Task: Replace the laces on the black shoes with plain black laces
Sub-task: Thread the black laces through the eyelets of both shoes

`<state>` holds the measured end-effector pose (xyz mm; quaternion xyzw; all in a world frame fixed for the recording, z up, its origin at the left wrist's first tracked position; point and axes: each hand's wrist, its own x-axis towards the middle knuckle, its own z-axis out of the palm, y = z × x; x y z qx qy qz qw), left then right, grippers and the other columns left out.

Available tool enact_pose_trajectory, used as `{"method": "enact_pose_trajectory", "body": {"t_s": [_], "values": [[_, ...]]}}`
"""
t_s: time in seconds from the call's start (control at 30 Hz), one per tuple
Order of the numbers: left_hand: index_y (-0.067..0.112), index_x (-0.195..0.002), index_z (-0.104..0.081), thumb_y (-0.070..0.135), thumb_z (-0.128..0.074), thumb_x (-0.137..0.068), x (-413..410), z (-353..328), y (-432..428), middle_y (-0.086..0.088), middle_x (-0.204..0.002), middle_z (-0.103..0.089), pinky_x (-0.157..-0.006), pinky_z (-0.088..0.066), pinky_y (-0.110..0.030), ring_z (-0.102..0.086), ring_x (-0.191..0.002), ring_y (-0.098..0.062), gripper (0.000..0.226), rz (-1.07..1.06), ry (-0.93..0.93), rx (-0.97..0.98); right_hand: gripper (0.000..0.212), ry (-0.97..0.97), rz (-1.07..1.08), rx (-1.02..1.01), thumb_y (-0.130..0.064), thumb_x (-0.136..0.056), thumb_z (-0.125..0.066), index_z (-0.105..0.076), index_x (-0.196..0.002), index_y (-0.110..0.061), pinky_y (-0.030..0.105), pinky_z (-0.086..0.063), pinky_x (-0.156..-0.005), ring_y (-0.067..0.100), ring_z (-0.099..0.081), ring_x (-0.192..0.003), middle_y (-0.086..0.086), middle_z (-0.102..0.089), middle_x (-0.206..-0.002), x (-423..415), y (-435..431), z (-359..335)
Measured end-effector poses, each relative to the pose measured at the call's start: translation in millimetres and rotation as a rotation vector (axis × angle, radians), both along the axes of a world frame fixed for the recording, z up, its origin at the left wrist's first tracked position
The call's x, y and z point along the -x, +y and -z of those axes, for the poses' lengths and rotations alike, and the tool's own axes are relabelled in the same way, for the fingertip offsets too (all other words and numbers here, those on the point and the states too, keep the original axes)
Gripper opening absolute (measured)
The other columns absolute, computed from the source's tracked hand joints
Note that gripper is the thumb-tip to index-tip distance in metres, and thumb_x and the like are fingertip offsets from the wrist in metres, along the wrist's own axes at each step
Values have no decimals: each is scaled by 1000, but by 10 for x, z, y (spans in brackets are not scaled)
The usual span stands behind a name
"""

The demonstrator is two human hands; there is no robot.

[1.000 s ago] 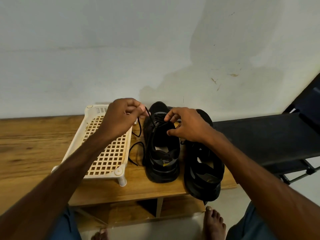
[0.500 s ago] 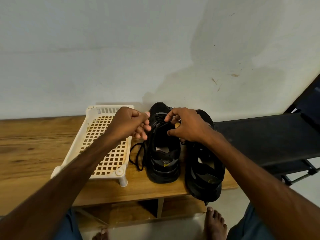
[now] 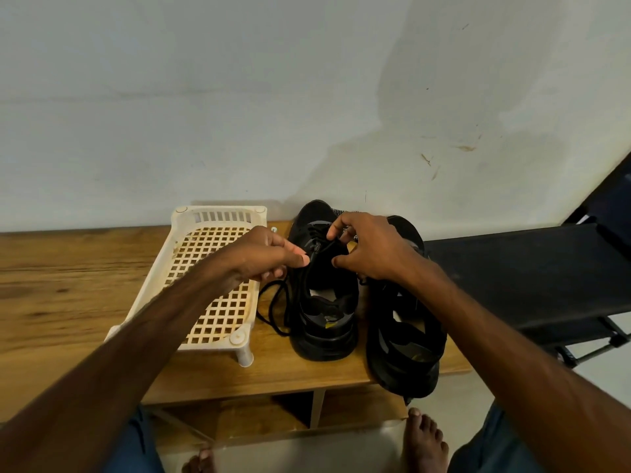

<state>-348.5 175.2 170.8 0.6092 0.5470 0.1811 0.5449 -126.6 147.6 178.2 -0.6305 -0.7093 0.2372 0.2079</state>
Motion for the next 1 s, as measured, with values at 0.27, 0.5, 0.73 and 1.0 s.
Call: {"method": "enact_pose_trajectory", "body": {"t_s": [0.27, 0.5, 0.73, 1.0], "values": [[11, -84, -64, 19, -51, -95, -66, 35, 40, 3, -65, -57, -37, -25, -16, -37, -48, -6, 18, -16, -18, 145, 37, -12, -5, -6, -17, -80, -85, -67, -110, -28, 14, -46, -54, 5, -61, -74, -11, -63, -92, 21, -29, -25], [22, -74, -55, 24, -43, -99, -68, -76, 47, 5, -70, -61, -43, -27, -19, -41, -56, -8, 28, -117, -150, -75, 37, -4, 3, -5, -18, -81, -85, -66, -111, -28, 14, -47, -55, 4, -61, -76, -11, -61, -94, 34, -48, -40], [3, -116, -69, 19, -58, -101, -78, -158, 70, 2, -84, -65, -46, -40, -16, -51, -60, -6, 25, -98, -757, 53, 29, -28, -15, -77, -19, -85, -82, -71, -111, -23, 25, -52, -81, 8, -63, -91, -6, -67, -103, 47, -104, -140], [-3, -137, -53, 7, -56, -99, -115, -218, 66, -14, -138, -64, -55, -51, -12, -62, -67, -1, 40, 33, -909, 20, 27, 779, -72, 221, -31, -103, -59, -73, -118, -13, 37, -59, -94, 16, -74, -101, 4, -78, -102, 280, -285, -311]]}}
